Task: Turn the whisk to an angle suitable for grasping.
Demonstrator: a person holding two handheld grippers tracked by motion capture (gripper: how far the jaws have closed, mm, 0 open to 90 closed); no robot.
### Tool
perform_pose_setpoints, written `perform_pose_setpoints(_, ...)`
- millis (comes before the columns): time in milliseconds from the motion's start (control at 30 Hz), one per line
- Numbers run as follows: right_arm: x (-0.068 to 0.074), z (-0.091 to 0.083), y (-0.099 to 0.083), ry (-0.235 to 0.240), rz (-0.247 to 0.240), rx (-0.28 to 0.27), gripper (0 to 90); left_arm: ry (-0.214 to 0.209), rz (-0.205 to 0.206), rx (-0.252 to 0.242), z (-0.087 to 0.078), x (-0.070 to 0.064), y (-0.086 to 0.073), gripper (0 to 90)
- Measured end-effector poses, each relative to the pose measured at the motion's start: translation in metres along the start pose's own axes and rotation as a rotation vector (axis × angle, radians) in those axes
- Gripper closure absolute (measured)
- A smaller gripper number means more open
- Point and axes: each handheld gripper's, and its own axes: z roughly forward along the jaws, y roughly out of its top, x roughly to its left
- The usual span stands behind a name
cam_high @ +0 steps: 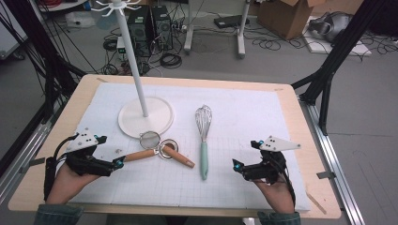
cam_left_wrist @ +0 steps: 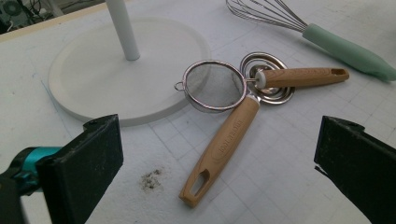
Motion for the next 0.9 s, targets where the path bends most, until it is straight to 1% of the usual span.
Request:
perform_pose_setpoints(167, 0.001, 0.003, 0.001, 0.012, -0.009, -0.001, 0.8, 0.005, -0.001, 0.001, -0.002, 0.000, -0.001, 1.7)
perform_pose_setpoints(267, 0.005, 0.008, 0.003, 0.030, -0.009, 0.011, 0.9, 0.009, -0.003, -0.001, -0.003, 0.001, -0.001, 1.7)
perform_pose_setpoints(400, 0.007, 0.010, 0.003, 0.057, -0.024, 0.021, 16.4, 0.007, -0.006, -0.002, -0.002, 0.001, -0.001, 1.7)
perform_pose_setpoints(433, 0.007, 0.010, 0.003, 0.057, -0.024, 0.021, 16.4, 0.007, -0.006, -0.002, -0.002, 0.001, -0.001, 1.8)
perform_pose_setpoints(467, 0.008, 0.012, 0.003, 0.069, -0.030, 0.032, 16.8, 0.006, -0.002, 0.000, -0.002, 0.001, -0.002, 1.7)
perform_pose_setpoints(533, 0.009, 0.013, 0.003, 0.067, -0.033, 0.034, 16.9, 0.002, 0.001, 0.002, -0.002, 0.000, -0.002, 1.7)
perform_pose_setpoints(600, 0.012, 0.017, 0.003, 0.078, -0.023, 0.051, 24.2, 0.004, -0.001, 0.004, -0.001, 0.001, -0.002, 1.8)
perform_pose_setpoints(633, 0.012, 0.017, 0.003, 0.078, -0.023, 0.051, 24.2, 0.004, -0.001, 0.004, -0.001, 0.001, -0.002, 1.7)
perform_pose_setpoints(667, 0.014, 0.021, 0.002, 0.090, -0.030, 0.057, 29.2, 0.004, -0.004, 0.004, -0.001, 0.001, -0.002, 1.7)
perform_pose_setpoints(700, 0.015, 0.022, 0.002, 0.090, -0.029, 0.062, 33.2, 0.004, -0.004, 0.004, -0.001, 0.001, -0.002, 1.7)
perform_pose_setpoints(733, 0.015, 0.022, 0.002, 0.090, -0.029, 0.062, 33.2, 0.003, -0.002, 0.006, -0.001, 0.001, -0.002, 1.7)
perform_pose_setpoints(767, 0.016, 0.025, 0.002, 0.095, -0.028, 0.071, 37.2, 0.003, -0.003, 0.005, -0.001, 0.001, -0.002, 1.7)
perform_pose_setpoints(800, 0.019, 0.029, 0.001, 0.108, -0.023, 0.083, 45.4, 0.003, -0.006, 0.002, -0.001, 0.001, -0.002, 1.7)
perform_pose_setpoints(900, 0.025, 0.036, 0.000, 0.134, -0.028, 0.106, 57.3, 0.003, -0.004, 0.002, -0.001, 0.001, -0.002, 1.7)
